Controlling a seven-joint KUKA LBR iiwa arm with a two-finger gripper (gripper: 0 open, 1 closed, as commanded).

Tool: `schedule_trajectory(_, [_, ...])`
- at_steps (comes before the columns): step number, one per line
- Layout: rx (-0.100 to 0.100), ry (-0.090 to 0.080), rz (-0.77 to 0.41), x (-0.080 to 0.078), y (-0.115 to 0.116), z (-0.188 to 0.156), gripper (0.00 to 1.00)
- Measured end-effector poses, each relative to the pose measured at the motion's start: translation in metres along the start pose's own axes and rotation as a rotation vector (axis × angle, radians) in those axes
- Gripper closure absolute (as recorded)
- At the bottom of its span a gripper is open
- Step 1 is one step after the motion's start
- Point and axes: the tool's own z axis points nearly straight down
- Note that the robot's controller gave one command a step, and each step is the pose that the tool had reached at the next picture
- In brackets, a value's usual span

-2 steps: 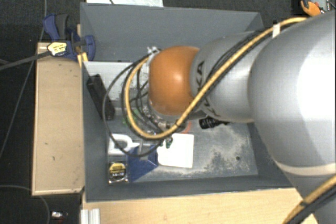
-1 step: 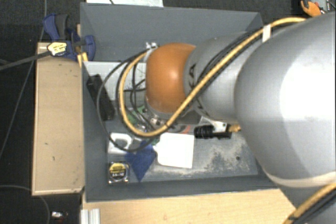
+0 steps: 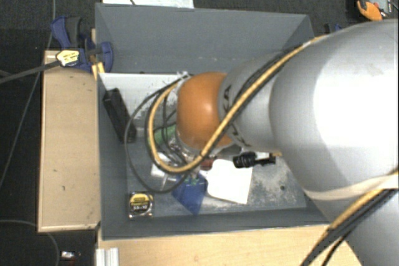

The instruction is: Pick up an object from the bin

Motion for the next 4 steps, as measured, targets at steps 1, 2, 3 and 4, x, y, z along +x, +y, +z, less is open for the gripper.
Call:
schedule_trajectory(1, [-0.005,-0.002,0.206,0.02,0.002,-0.002,1.0])
schedule_trajectory(2, [-0.005,-0.002,0.207,0.02,0.002,-0.002,1.0])
schedule_trajectory(3, [0.001,0.006,0.207,0.023,0.0,-0.02,1.0])
schedule_trajectory(4, [-0.006,-0.003,0.203,0.019,0.002,-0.057,1.0])
